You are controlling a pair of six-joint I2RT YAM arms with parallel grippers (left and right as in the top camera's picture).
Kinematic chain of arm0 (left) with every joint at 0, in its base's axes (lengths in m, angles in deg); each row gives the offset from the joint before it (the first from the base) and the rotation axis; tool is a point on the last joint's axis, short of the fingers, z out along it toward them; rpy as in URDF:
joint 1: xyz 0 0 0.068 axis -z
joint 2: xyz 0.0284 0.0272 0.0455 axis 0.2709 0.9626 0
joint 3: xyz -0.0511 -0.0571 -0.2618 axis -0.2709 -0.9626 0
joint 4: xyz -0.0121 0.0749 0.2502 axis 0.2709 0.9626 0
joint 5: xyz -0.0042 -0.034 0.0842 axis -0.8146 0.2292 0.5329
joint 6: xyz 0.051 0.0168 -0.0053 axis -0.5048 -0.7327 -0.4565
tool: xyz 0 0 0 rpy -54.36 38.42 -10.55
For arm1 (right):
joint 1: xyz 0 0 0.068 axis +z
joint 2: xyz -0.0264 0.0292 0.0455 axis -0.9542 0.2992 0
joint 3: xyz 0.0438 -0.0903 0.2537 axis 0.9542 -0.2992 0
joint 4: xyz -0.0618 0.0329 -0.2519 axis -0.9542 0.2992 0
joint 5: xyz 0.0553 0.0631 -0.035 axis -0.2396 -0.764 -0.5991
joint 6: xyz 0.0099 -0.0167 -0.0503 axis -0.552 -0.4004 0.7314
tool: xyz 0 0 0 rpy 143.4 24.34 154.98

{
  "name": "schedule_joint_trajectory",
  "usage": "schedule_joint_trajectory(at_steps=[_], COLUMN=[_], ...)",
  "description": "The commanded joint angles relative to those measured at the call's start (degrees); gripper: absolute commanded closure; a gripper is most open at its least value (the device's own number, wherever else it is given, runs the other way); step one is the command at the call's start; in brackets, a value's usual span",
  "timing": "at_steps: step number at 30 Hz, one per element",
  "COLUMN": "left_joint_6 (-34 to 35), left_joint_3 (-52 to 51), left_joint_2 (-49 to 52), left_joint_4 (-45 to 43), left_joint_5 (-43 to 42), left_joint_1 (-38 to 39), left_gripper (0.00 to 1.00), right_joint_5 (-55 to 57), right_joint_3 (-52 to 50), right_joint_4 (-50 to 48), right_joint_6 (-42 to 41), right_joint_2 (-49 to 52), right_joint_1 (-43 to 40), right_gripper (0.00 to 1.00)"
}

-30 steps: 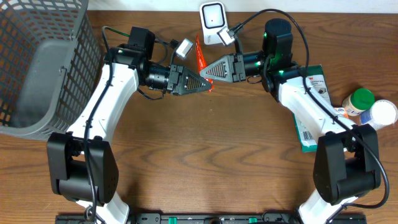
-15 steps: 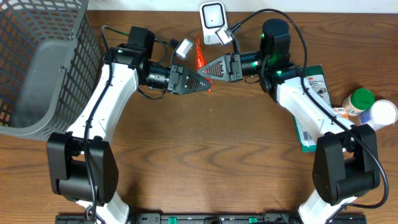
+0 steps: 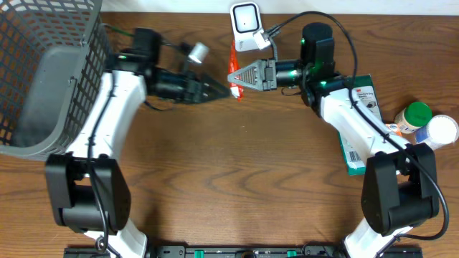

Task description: Scan the item barcode

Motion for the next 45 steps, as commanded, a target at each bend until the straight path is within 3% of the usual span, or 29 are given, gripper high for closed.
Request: schedule_joint_trajectory(at_steps=[1, 4, 8, 12, 16, 19, 22, 28, 31, 37, 45], left_joint_6=[1.8, 2.5, 3.9, 6.0, 14.2, 23.3, 24.4, 24.4, 24.4, 24.3, 24.3], left_joint_3=[1.2, 1.2, 1.2, 1.2, 1.2, 1.2, 1.2, 1.2, 1.2, 1.2, 1.2], left_joint_2=[0.0, 0.0, 0.0, 0.0, 0.0, 0.0, 0.0, 0.0, 0.0, 0.0, 0.0], left_joint_4=[0.2, 0.2, 0.2, -1.3, -4.7, -5.2, -5.2, -5.2, -5.1, -5.0, -5.0], left_joint_5=[2.4, 2.5, 7.0, 13.3, 20.7, 33.4, 37.9, 42.2, 45.0, 45.6, 45.6], left_joint_1=[-6.1, -9.3, -12.0, -12.3, -11.8, -10.0, -8.0, -3.1, -0.9, 1.1, 1.1], left_gripper=[0.26, 0.26, 0.27, 0.27, 0.27, 0.27, 0.26, 0.21, 0.16, 0.16, 0.16], right_joint_5=[9.4, 21.2, 43.6, 63.8, 77.9, 79.7, 79.6, 74.6, 74.4, 73.6, 75.3], right_joint_3=[0.5, 3.7, 16.3, 32.2, 44.3, 47.5, 48.3, 49.3, 54.3, 66.6, 67.0], right_joint_4=[9.1, 23.9, 49.7, 67.4, 76.8, 77.4, 76.3, 69.8, 69.3, 66.8, 54.6], right_joint_6=[6.4, 13.6, 22.3, 24.0, 21.5, 18.1, 14.1, 8.7, 5.0, -4.0, -18.5], right_joint_2=[-0.3, -0.4, -0.4, -0.4, -0.4, -0.2, 0.7, 6.0, 10.8, 19.6, 28.6], right_joint_1=[-1.0, -0.9, 0.5, 4.3, 9.0, 10.1, 10.1, 10.1, 10.0, 10.1, 10.4], right_gripper=[0.99, 0.99, 0.99, 0.99, 0.99, 0.99, 0.99, 0.99, 0.99, 0.99, 0.99])
